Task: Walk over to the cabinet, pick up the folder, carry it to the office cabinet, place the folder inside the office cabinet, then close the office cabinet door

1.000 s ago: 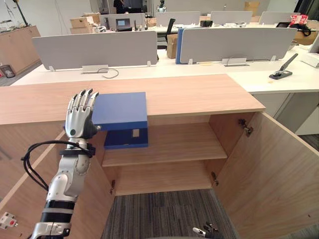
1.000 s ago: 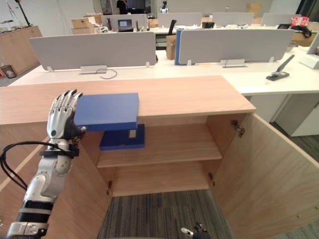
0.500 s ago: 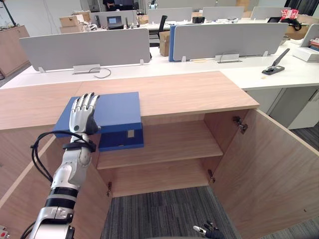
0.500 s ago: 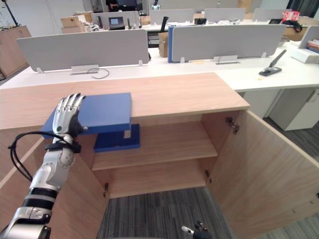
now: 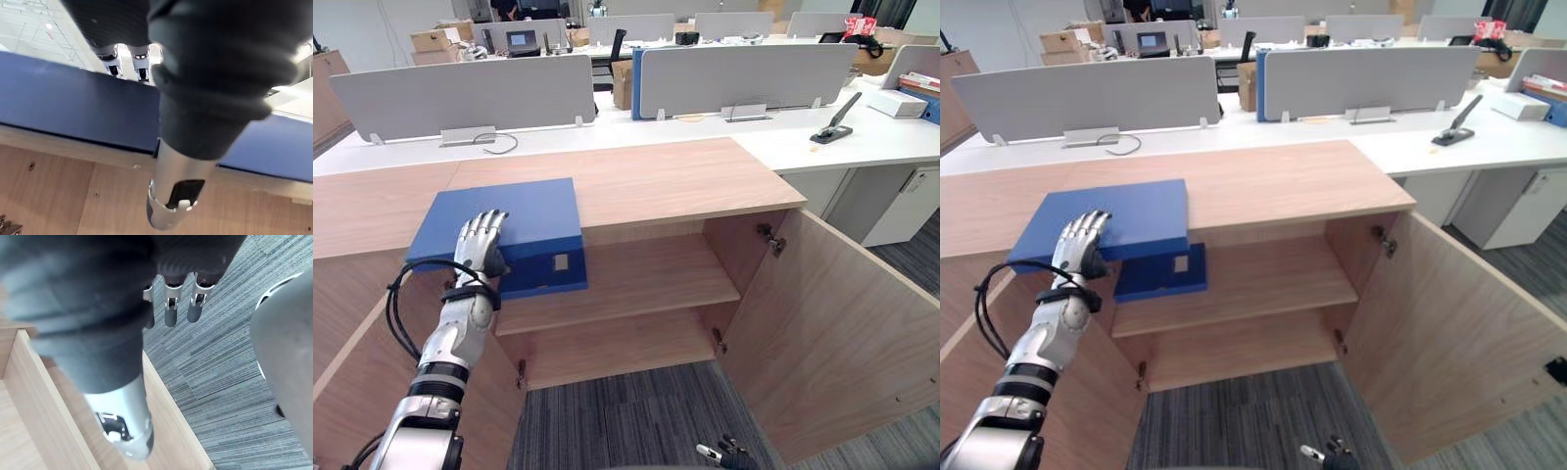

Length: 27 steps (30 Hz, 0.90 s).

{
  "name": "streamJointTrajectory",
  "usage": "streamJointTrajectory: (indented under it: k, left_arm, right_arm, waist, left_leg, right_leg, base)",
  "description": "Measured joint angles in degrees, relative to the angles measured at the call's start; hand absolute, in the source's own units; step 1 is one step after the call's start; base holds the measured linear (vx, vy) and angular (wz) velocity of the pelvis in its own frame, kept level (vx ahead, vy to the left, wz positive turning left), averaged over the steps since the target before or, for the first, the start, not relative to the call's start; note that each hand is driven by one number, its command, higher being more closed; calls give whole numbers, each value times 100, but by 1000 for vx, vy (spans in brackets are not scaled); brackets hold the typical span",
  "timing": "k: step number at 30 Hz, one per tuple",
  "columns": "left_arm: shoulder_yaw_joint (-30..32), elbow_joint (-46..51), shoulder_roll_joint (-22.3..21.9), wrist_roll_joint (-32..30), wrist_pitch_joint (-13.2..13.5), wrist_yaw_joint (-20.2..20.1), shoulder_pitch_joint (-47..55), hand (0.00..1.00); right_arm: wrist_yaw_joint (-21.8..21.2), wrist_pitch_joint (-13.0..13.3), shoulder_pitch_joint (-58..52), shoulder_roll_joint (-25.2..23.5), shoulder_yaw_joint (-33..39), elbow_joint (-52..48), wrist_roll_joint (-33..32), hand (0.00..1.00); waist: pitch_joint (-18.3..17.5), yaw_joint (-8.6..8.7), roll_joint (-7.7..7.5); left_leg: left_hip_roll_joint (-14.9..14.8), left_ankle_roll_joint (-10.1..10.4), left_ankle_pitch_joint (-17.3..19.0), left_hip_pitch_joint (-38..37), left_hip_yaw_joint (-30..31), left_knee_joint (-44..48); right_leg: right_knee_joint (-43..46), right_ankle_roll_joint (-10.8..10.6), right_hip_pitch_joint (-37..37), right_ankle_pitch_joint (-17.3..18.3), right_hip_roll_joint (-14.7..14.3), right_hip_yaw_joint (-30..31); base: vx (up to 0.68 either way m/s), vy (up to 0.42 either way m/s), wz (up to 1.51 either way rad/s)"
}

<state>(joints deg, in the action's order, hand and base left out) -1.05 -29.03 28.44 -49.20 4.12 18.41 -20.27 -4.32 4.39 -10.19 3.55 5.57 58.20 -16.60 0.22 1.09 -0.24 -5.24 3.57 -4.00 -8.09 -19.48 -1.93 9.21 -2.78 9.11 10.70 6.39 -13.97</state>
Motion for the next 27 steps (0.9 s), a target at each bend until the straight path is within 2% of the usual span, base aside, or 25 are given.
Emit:
streamJointTrajectory:
  k: [6, 7, 27]
  left_arm:
    - [-18, -254, 0, -2, 4, -2, -98, 0]
    - [-23, -275, 0, -2, 3, -2, -118, 100]
    - [-374, -879, 217, -331, 86, 290, -663, 100]
  right_arm:
    - [0, 3, 15, 14, -2, 6, 0, 0]
    - [1, 3, 16, 18, -2, 7, 0, 0]
    - [83, 42, 171, 103, -62, 225, 211, 0]
  waist:
    - [34, 0, -6]
    - [34, 1, -5]
    - [44, 54, -14]
  left_leg:
    - [1, 0, -1, 0, 16, 0]
    - [1, 0, -1, 0, 17, 0]
    - [0, 3, -4, -23, 34, -9]
  right_leg:
    - [-1, 1, 7, 0, -4, 0]
    - [-1, 1, 7, 0, -4, 0]
    - [17, 0, 22, 1, -3, -3]
  base:
    - [0, 0, 0]
    - [0, 0, 0]
    - [0, 0, 0]
